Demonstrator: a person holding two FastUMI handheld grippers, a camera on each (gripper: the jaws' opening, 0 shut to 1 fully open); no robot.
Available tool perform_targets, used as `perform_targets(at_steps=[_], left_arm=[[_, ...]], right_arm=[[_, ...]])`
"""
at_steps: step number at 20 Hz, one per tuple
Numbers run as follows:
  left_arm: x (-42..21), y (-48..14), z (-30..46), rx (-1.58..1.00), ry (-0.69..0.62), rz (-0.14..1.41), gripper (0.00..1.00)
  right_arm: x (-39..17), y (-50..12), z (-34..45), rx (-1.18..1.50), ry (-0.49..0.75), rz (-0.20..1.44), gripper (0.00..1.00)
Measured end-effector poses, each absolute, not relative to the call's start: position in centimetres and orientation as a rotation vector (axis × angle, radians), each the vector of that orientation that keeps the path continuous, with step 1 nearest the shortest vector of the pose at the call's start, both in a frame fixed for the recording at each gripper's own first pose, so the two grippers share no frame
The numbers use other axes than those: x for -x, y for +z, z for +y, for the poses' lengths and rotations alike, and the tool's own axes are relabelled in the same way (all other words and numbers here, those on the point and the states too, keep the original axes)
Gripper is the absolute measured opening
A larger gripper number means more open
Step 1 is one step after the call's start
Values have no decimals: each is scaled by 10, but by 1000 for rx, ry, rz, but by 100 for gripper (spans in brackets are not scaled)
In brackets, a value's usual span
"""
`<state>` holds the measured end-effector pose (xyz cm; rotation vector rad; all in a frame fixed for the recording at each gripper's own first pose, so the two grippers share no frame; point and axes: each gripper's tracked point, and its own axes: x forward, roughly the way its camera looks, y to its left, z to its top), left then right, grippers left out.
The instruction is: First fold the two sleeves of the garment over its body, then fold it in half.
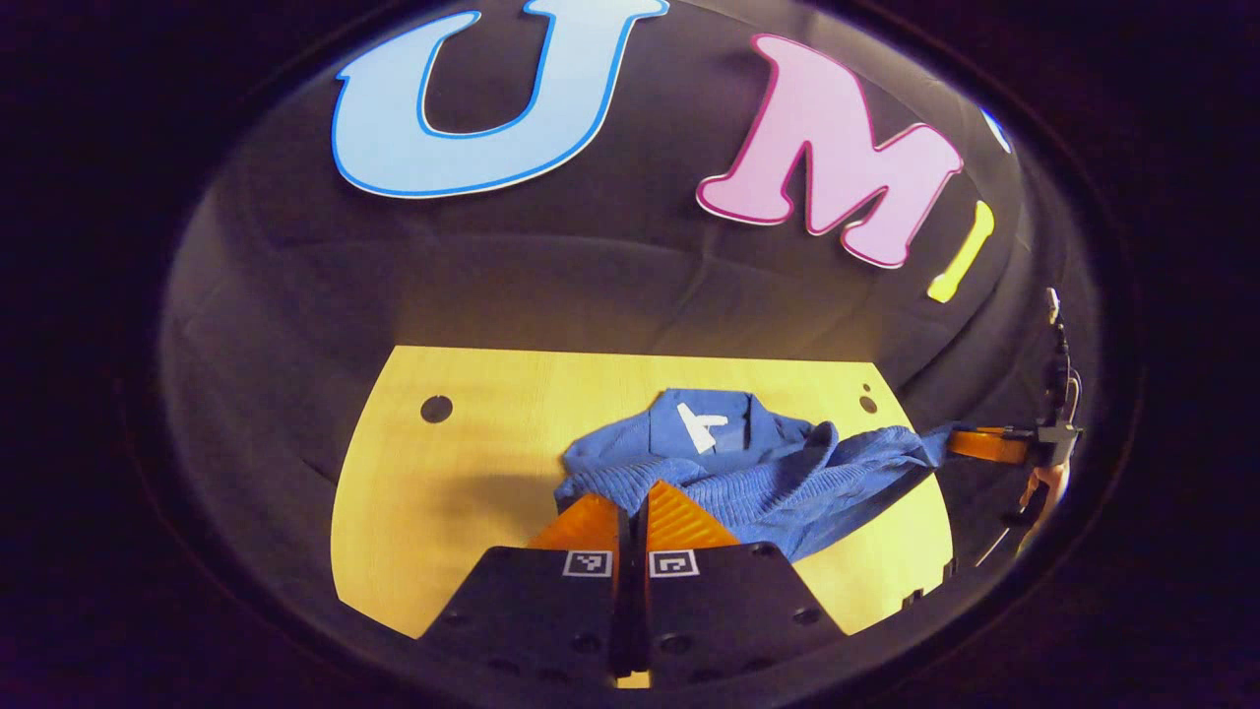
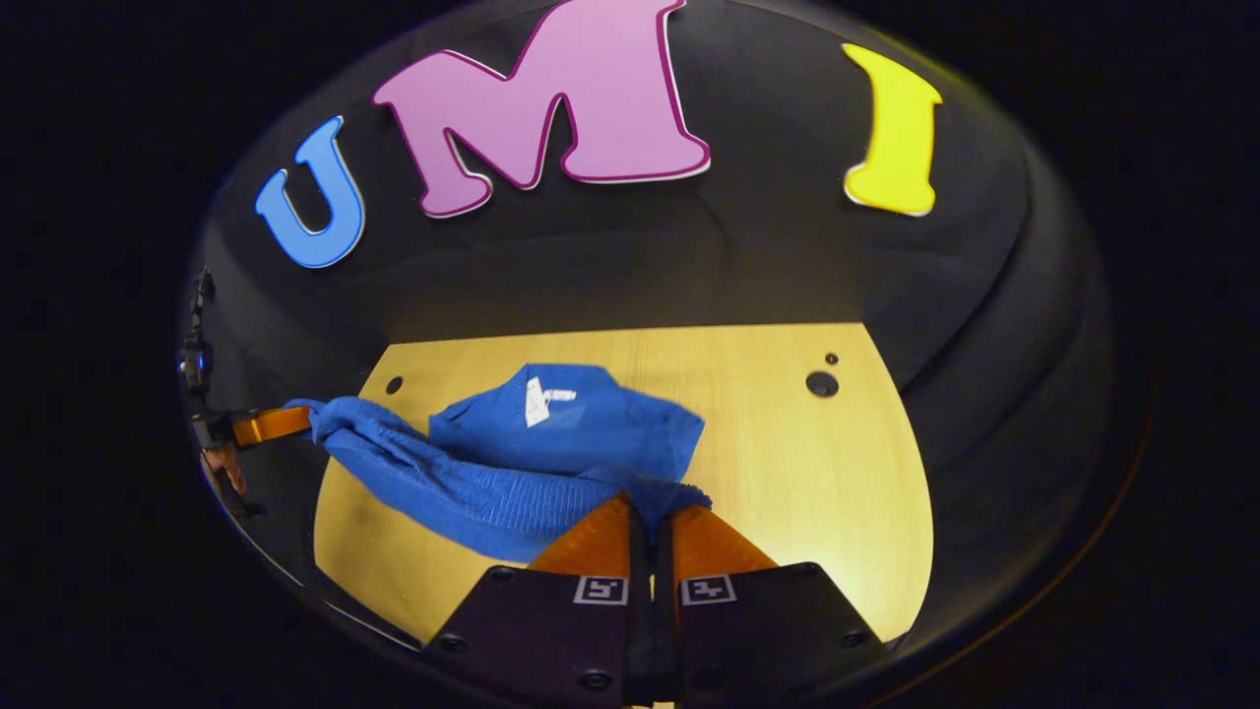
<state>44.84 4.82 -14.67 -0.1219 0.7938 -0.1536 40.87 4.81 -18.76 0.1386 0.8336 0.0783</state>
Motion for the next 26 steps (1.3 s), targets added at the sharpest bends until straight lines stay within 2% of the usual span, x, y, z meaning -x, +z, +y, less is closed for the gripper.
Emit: perform_targets(at_steps=[3, 5, 8, 11, 13, 14, 15, 16, 17, 23, 26], left_arm=[[-502, -191, 55, 56, -113, 831, 0], [-519, -224, 52, 114, -43, 858, 0], [-531, -268, 38, 243, 45, 916, 0], [-549, -285, 58, 91, 50, 935, 0], [-564, -282, 69, -5, 79, 899, 8], [-566, -276, 71, -28, 98, 881, 19], [-570, -273, 72, -49, 114, 857, 42], [-573, -268, 71, -52, 114, 829, 65], [-576, -258, 72, -56, 124, 793, 83], [-568, -224, 53, -102, 62, 706, 84], [-566, -212, 50, -123, 23, 643, 84]], right_arm=[[-468, -231, 51, -122, 60, 858, 5], [-495, -274, 53, -83, 43, 900, 5], [-499, -336, 53, 50, 25, 971, 5], [-521, -357, 55, 13, -9, 954, 8], [-543, -358, 56, -61, -30, 908, 51], [-544, -356, 61, -96, -15, 907, 74], [-541, -353, 61, -105, -7, 911, 74], [-541, -351, 60, -97, -3, 902, 87], [-547, -350, 59, -85, 2, 879, 100], [-568, -276, 63, -90, 26, 632, 97], [-558, -239, 67, -78, 35, 556, 97]])
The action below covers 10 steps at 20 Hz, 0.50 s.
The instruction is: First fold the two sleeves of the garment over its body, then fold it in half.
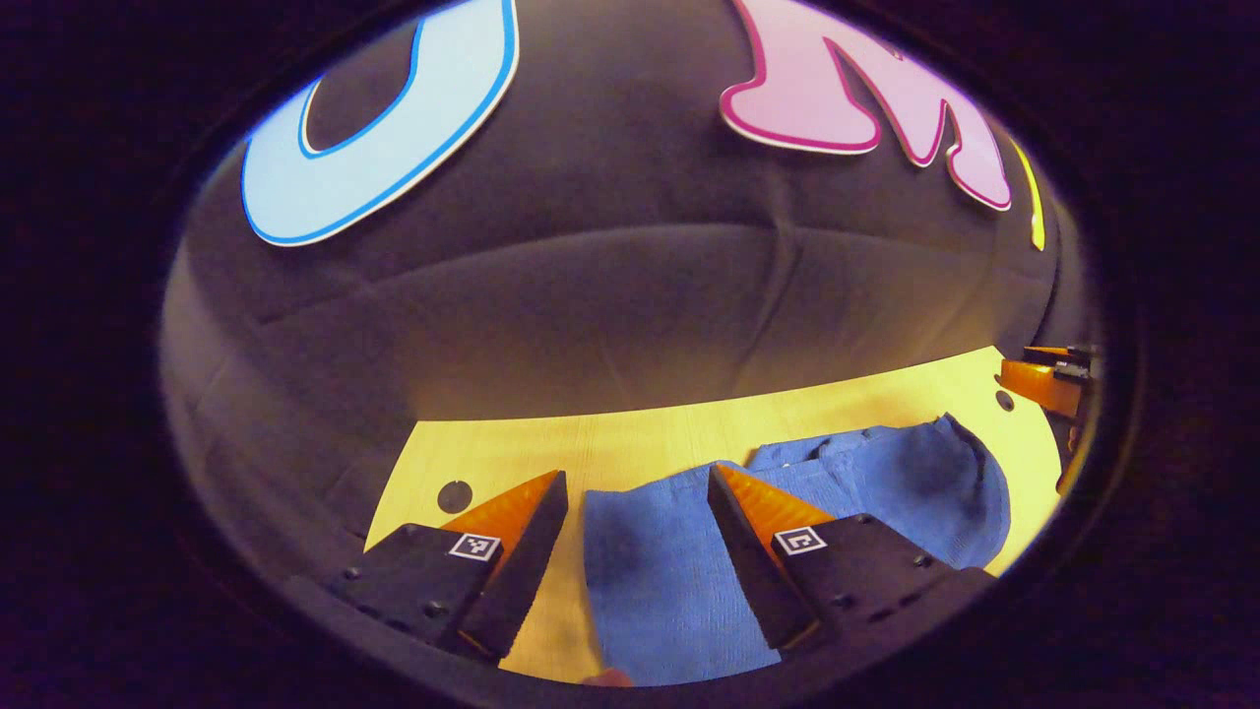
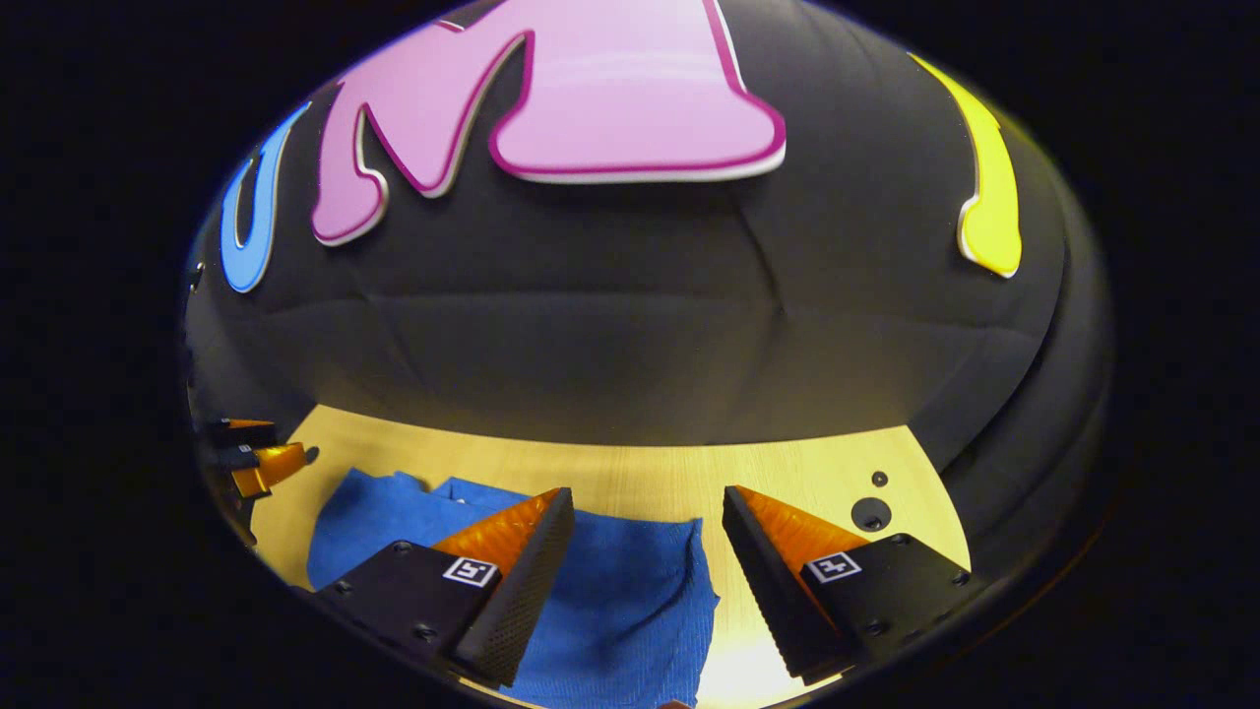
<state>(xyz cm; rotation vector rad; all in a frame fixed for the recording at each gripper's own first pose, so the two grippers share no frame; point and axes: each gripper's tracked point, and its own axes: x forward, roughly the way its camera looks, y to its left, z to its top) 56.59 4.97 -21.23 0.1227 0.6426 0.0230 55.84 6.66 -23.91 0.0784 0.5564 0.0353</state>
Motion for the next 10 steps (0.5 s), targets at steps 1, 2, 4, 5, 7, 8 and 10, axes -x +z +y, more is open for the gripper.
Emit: perform_targets(at_steps=[1, 2, 4, 5, 7, 8, 10], left_arm=[[-563, -208, 48, -127, 14, 625, 83], [-561, -203, 46, -126, 7, 601, 83], [-557, -192, 45, -123, 14, 557, 84], [-555, -188, 43, -113, 21, 534, 84], [-550, -178, 40, -100, 25, 483, 83], [-548, -174, 40, -102, 24, 456, 84], [-541, -166, 44, -135, 36, 393, 83]], right_arm=[[-552, -228, 68, -60, 47, 539, 97], [-546, -218, 71, -36, 64, 519, 98], [-525, -196, 76, 9, 91, 491, 98], [-515, -181, 79, 20, 98, 458, 98], [-495, -155, 88, 19, 119, 383, 98], [-485, -145, 90, 20, 122, 363, 98], [-458, -128, 90, 54, 132, 339, 98]])
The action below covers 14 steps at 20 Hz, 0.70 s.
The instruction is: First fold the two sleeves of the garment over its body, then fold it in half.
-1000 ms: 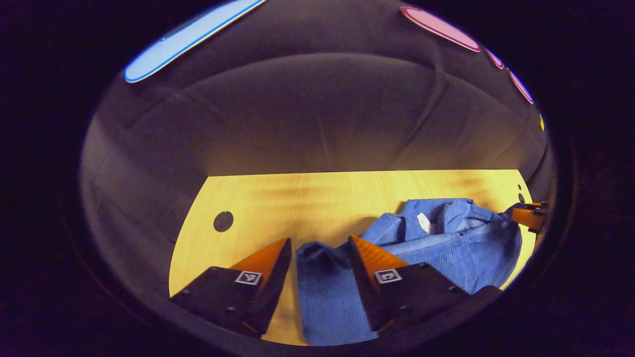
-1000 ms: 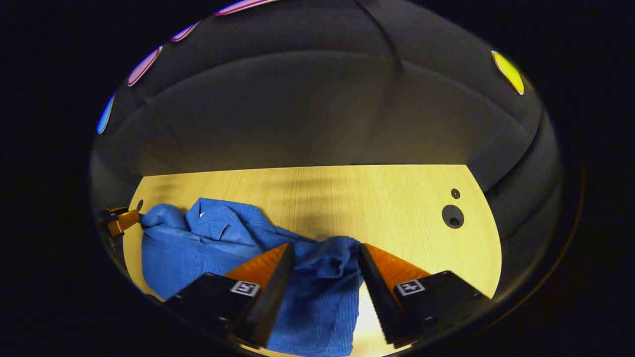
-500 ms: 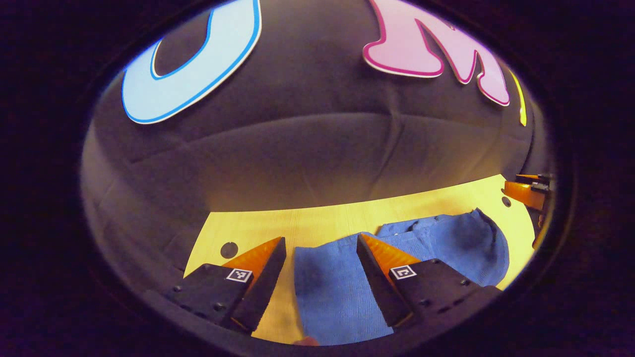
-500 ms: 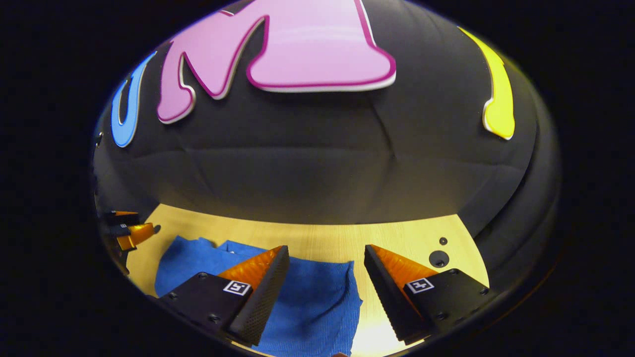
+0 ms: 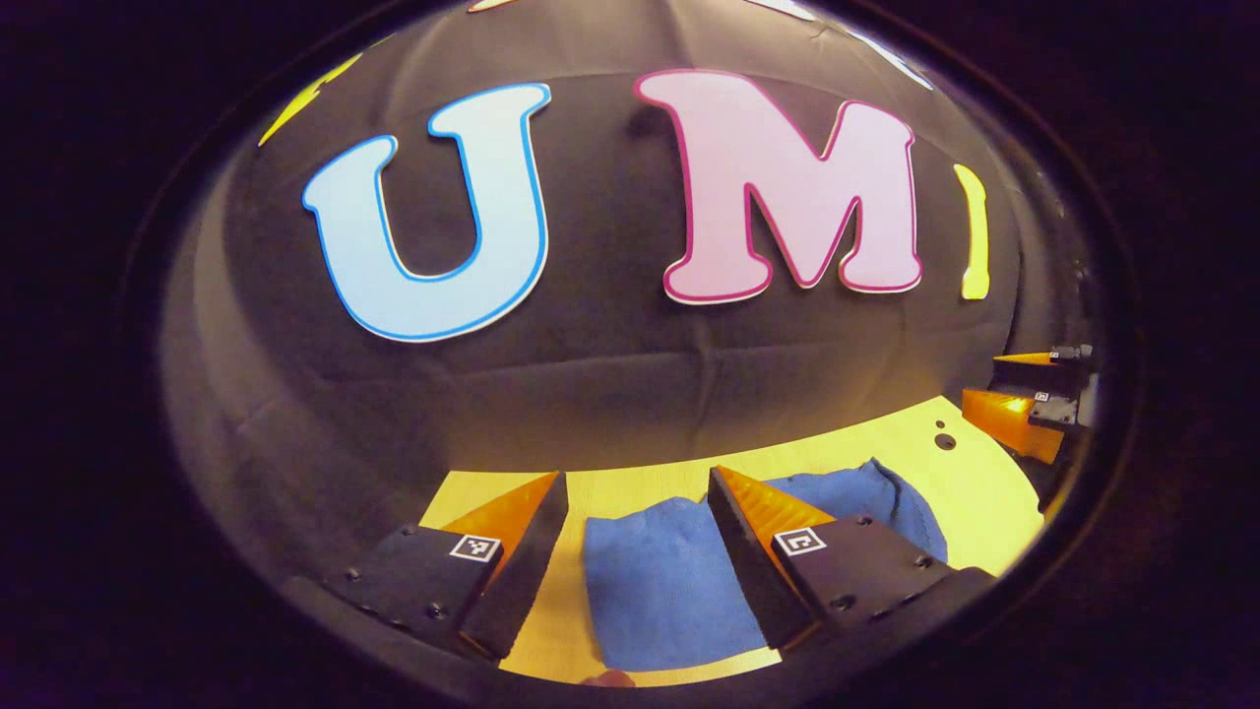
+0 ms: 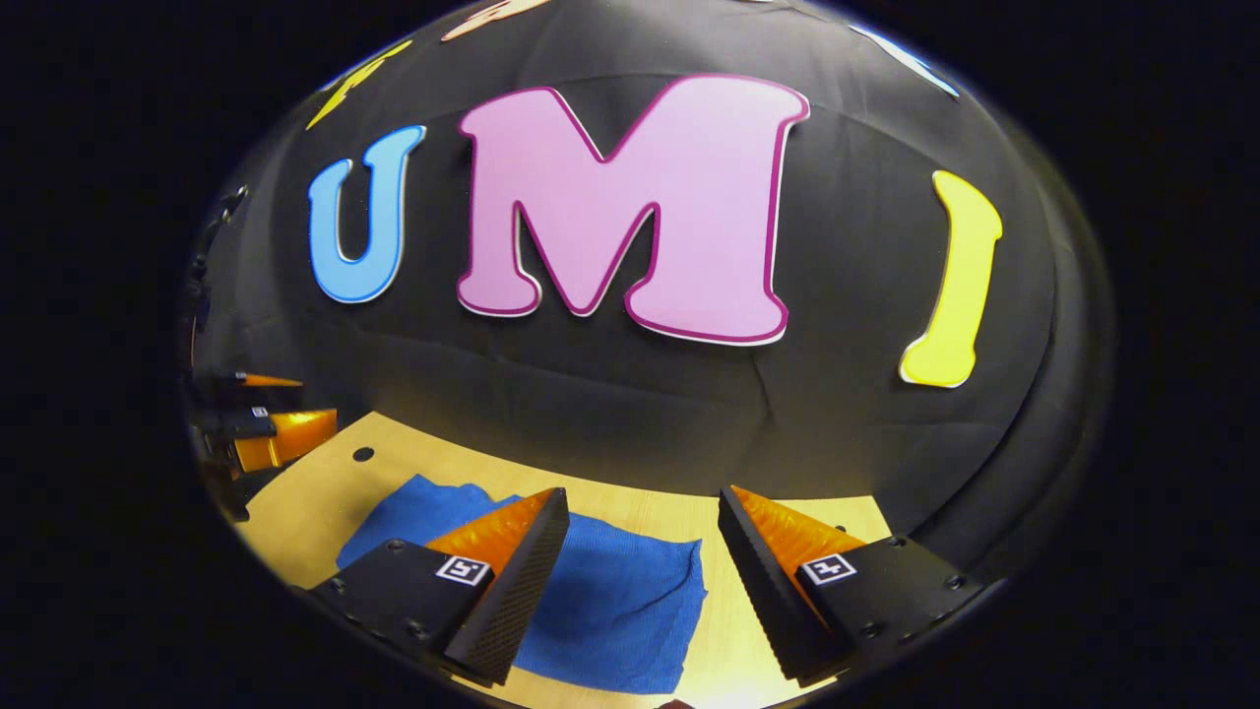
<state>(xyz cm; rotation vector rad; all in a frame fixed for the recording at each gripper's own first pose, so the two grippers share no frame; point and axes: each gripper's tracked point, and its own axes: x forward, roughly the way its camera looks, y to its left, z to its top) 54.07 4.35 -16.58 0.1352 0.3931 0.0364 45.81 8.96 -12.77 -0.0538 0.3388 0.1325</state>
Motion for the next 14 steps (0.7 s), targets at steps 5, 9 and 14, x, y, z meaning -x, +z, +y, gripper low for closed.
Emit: perform_targets(at_steps=[5, 9, 14], left_arm=[[-509, -146, 37, -99, 29, 294, 83], [-485, -136, 33, -87, 4, 168, 83], [-422, -114, 26, -60, -23, 69, 86]], right_arm=[[-370, -67, 98, 32, 129, 222, 98], [-269, -18, 101, 29, 103, 127, 96], [-145, 27, 96, -18, 66, 67, 96]])
